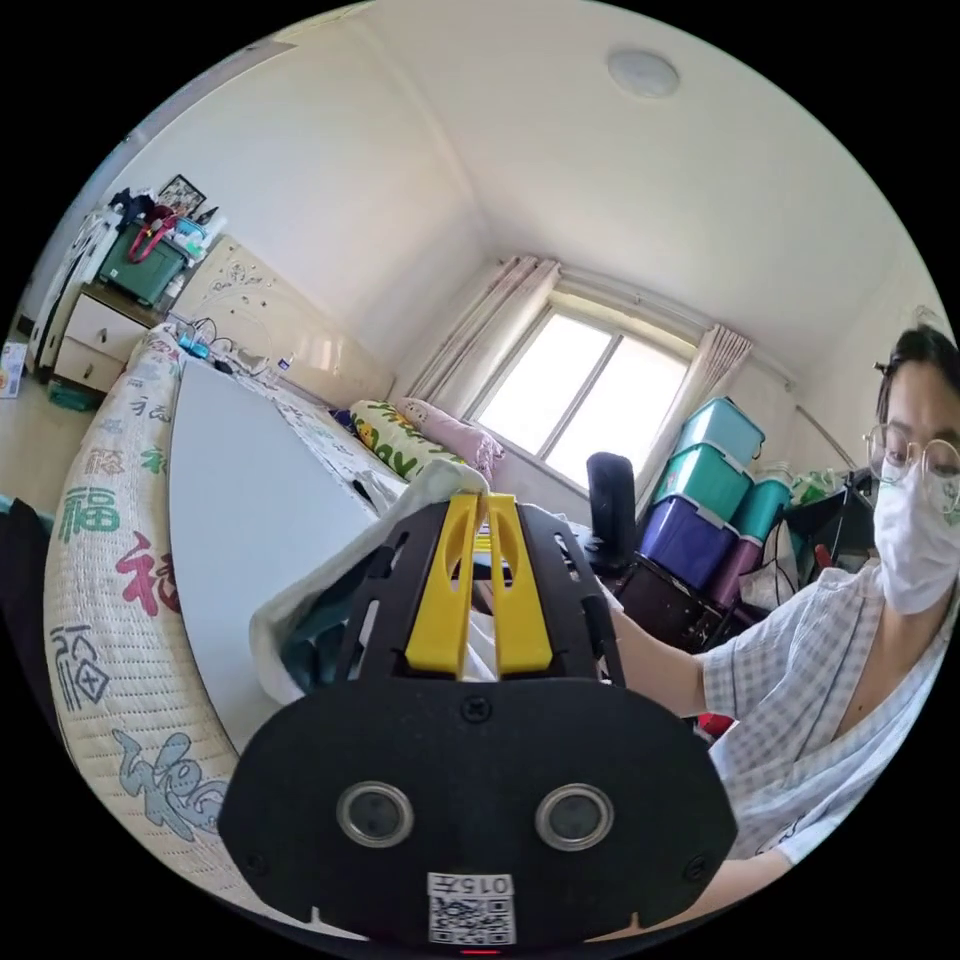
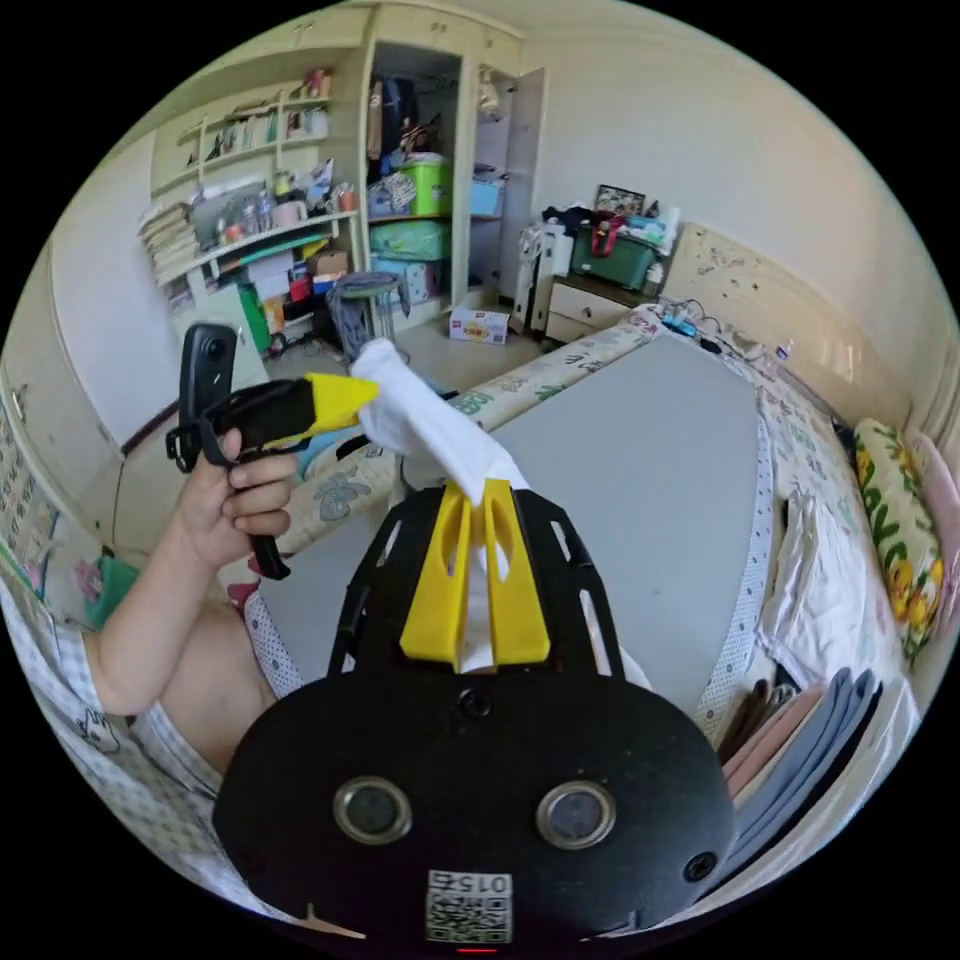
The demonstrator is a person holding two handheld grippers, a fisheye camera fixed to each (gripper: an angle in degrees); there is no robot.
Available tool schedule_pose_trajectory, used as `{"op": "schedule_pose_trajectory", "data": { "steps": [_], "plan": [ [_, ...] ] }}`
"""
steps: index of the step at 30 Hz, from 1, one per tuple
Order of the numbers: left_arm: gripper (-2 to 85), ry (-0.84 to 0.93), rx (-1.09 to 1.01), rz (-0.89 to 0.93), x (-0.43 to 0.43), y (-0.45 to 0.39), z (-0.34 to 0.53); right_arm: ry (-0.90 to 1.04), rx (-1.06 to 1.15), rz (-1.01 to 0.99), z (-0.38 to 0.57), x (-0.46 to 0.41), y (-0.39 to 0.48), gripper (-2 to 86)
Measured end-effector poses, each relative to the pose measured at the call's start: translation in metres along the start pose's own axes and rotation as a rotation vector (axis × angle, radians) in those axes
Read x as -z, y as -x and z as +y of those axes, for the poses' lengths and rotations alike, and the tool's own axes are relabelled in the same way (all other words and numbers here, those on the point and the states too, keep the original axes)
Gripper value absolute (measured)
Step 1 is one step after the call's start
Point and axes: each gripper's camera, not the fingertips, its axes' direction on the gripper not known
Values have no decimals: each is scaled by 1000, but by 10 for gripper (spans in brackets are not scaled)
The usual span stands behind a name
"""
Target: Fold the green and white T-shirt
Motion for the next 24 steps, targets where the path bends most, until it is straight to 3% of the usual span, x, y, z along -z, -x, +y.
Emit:
{"op": "schedule_pose_trajectory", "data": {
  "steps": [4, 6, 10, 12, 16, 20, 24],
  "plan": [
    [68, 13, 14, -239, -8, 0, 0, -212, -316, -151, 32, 39, -87, 1],
    [86, 142, -7, -343, -31, -2, -1, -324, -425, -137, 70, 46, -110, 2],
    [103, 381, -18, -338, -84, 1, 4, -351, -494, -245, 109, 40, -136, 6],
    [100, 448, -20, -480, -109, 6, 8, -362, -479, -277, 122, 41, -144, 8],
    [69, 444, 30, -482, -124, 21, 9, -358, -468, -278, 132, 38, -148, 9],
    [6, 342, 95, -326, -114, 28, 7, -365, -476, -285, 139, 34, -156, 9],
    [26, 244, -1, -345, -95, 14, 0, -379, -516, -337, 144, 29, -160, 9]
  ]
}}
